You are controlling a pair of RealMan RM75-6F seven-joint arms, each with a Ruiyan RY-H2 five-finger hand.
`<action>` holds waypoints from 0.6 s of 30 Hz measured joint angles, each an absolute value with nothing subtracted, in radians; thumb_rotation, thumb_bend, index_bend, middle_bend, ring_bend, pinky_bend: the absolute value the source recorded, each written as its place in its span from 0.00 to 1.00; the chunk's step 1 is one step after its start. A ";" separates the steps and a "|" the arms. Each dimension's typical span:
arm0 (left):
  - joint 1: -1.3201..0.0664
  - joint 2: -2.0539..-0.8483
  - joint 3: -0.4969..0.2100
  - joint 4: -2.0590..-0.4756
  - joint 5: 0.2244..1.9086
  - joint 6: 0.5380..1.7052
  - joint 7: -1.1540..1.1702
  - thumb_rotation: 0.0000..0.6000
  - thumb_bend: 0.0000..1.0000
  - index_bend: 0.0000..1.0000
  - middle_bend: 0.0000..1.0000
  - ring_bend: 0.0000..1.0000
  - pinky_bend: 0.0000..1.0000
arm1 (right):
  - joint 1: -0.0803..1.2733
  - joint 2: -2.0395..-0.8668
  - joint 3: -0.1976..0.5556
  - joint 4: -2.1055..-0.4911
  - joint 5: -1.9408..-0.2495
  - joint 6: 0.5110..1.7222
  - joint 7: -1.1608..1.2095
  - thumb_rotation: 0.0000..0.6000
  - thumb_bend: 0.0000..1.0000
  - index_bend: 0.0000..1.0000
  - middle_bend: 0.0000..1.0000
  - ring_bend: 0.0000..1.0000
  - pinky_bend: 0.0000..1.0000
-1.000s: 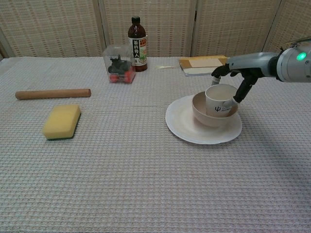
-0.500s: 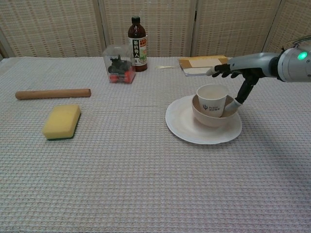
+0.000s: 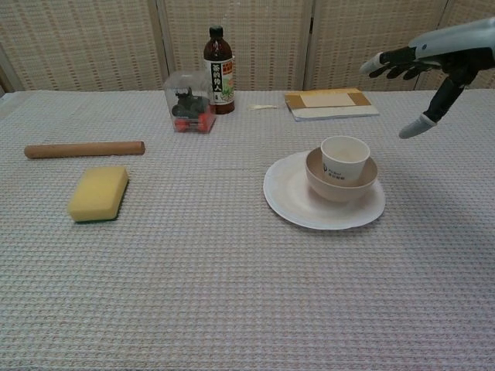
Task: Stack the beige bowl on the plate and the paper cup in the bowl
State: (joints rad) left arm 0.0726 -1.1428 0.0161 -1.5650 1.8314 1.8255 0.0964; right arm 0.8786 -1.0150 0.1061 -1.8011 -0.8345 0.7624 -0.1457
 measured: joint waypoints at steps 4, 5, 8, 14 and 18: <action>0.069 -1.148 0.018 -1.567 1.835 1.817 0.110 1.00 0.31 0.12 0.01 0.01 0.15 | 0.790 -0.954 0.099 -1.873 -0.991 0.843 -0.092 1.00 0.16 0.00 0.00 0.00 0.00; 0.069 -1.149 0.018 -1.568 1.836 1.816 0.113 1.00 0.31 0.12 0.01 0.01 0.15 | 0.767 -0.944 0.095 -1.885 -1.034 0.866 -0.080 1.00 0.15 0.00 0.00 0.00 0.00; 0.066 -1.152 0.019 -1.569 1.841 1.813 0.119 1.00 0.31 0.12 0.01 0.01 0.15 | 0.681 -0.920 0.068 -1.911 -1.185 0.959 -0.043 1.00 0.15 0.00 0.00 0.00 0.00; 0.056 -1.157 0.023 -1.569 1.845 1.790 0.126 1.00 0.31 0.12 0.01 0.01 0.15 | 0.492 -0.919 -0.013 -1.891 -1.459 1.180 0.006 1.00 0.15 0.00 0.00 0.00 0.00; 0.049 -1.159 0.024 -1.570 1.844 1.777 0.128 1.00 0.31 0.12 0.01 0.01 0.15 | 0.398 -0.951 -0.065 -1.827 -1.556 1.280 0.026 1.00 0.15 0.00 0.00 0.00 0.00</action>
